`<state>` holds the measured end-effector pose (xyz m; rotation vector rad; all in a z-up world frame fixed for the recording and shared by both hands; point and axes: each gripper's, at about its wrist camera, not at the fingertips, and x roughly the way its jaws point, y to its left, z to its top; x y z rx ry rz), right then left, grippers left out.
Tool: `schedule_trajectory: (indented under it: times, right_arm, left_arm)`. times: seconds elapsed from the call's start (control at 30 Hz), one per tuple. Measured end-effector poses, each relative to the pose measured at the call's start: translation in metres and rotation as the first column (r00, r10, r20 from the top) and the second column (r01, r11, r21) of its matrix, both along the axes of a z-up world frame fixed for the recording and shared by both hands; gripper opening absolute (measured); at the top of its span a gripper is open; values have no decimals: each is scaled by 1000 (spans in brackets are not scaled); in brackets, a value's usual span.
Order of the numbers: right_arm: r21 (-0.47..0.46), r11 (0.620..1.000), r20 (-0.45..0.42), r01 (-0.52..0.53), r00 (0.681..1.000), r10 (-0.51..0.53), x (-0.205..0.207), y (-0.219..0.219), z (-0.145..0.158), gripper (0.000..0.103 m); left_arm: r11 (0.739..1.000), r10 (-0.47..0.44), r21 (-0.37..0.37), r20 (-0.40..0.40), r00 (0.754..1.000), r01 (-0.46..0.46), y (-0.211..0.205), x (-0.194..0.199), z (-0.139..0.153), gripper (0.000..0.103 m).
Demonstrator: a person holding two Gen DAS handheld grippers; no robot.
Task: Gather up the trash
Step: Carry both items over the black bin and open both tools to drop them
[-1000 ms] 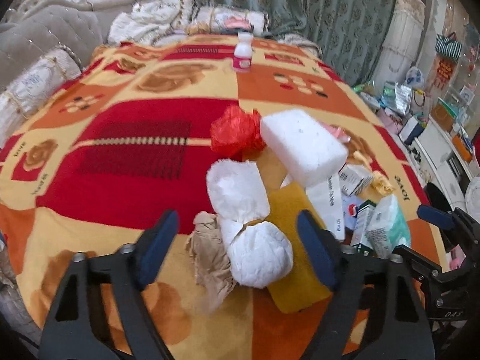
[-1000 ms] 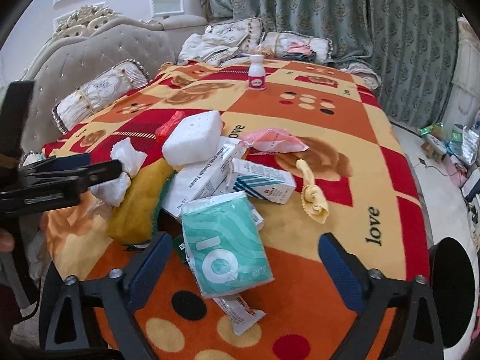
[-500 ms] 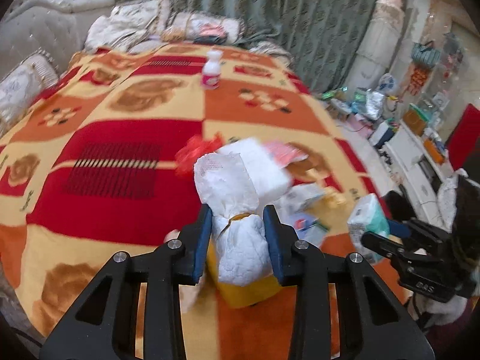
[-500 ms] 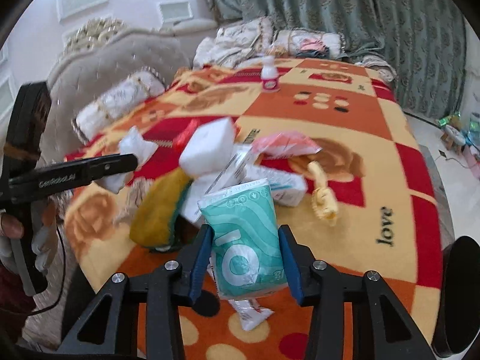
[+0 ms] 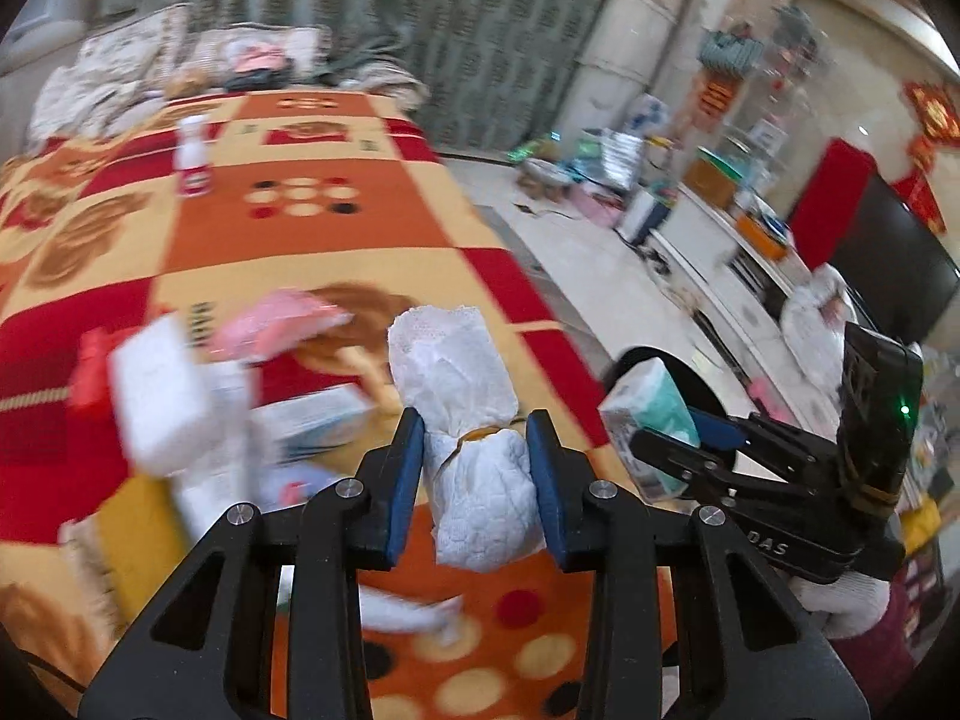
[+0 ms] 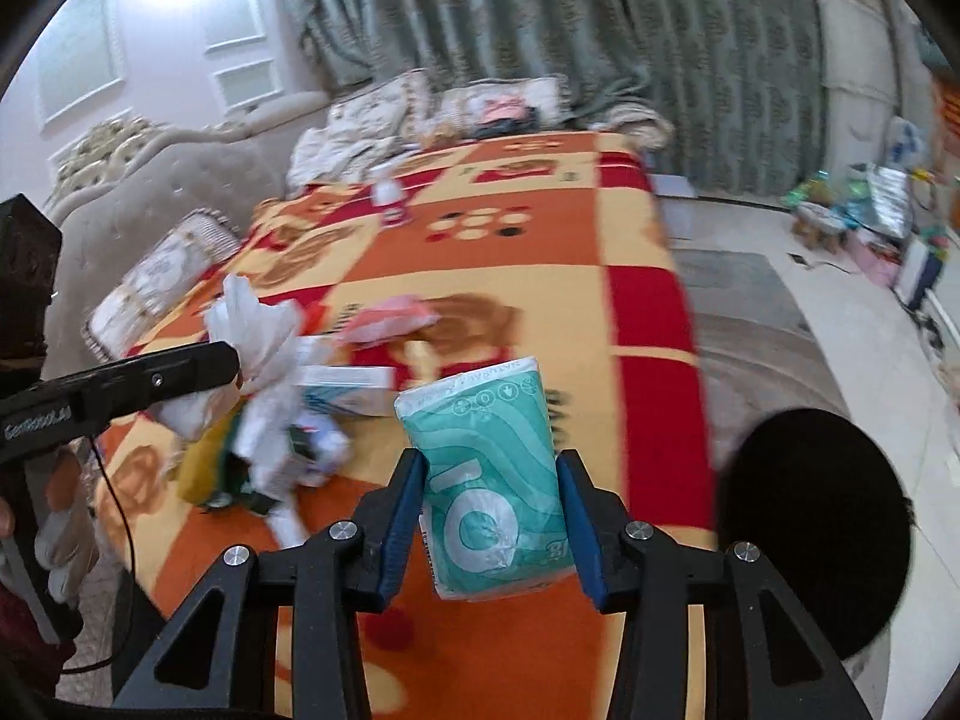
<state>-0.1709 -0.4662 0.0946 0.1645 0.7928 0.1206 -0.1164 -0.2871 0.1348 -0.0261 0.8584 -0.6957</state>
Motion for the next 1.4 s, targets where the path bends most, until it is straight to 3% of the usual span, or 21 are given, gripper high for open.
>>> schedule_trajectory:
  times: [0.4,0.77,0.83,0.93,1.0,1.17,1.4]
  right_arm:
    - [-78,966,-58,248,966,-253,-17,-112,-24,43]
    - [-79,933,-106,351,928,-358,-23,-169,-52,43]
    - [-88,927,-104,364,922,-372,-24,-174,-54,43]
    - [-70,921,-99,383,916,-388,-28,-182,-55,55]
    - [-67,915,-95,398,910,-403,-32,-184,-54,69]
    - [-64,910,-97,410,905,-415,-35,-179,-52,70]
    - [-63,928,-83,366,925,-371,-38,-149,-40,70]
  left_arm:
    - [985,-171,10,-49,984,172,-135,2,-21,33]
    - [976,-218,-16,-92,972,218,-200,4,-41,34]
    - [973,-229,-36,-102,968,226,-205,6,-44,36]
    - [964,-258,-98,-148,955,246,-208,13,-49,42]
    - [966,-250,-116,-173,953,232,-206,18,-51,44]
    - [976,-212,-94,-177,961,198,-194,15,-45,44]
    - [995,-98,9,-83,992,99,-152,3,-31,44]
